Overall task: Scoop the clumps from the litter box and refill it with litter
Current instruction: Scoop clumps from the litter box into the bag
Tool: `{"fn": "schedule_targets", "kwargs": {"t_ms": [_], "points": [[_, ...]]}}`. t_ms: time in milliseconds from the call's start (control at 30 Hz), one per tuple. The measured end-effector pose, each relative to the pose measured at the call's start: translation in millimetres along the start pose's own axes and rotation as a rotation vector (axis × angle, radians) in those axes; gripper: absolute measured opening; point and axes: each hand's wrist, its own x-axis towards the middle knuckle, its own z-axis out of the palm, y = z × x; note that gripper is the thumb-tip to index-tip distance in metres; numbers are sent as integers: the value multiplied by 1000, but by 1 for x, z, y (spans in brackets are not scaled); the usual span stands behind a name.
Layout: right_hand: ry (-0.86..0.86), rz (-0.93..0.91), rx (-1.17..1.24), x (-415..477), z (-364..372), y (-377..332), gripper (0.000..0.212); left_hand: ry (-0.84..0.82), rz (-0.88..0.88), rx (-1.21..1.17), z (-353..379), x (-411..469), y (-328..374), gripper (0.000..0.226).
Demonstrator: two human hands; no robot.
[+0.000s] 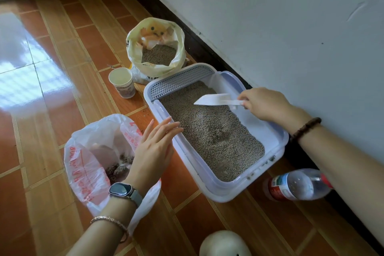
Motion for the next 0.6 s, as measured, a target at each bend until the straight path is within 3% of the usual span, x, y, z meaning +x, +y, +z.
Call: {"fn": "schedule_targets", "kwargs": {"t_ms": [200,333,600], "points": [[-90,68,137,-9,-1,1,22,2,1,-2,2,0,0,39],[-94,113,69,-19,-6,4,11,4,-1,-5,2,0,0,40],[-278,309,-15,-17,-15,6,24,16,3,-14,1,-1,0,40]]}}
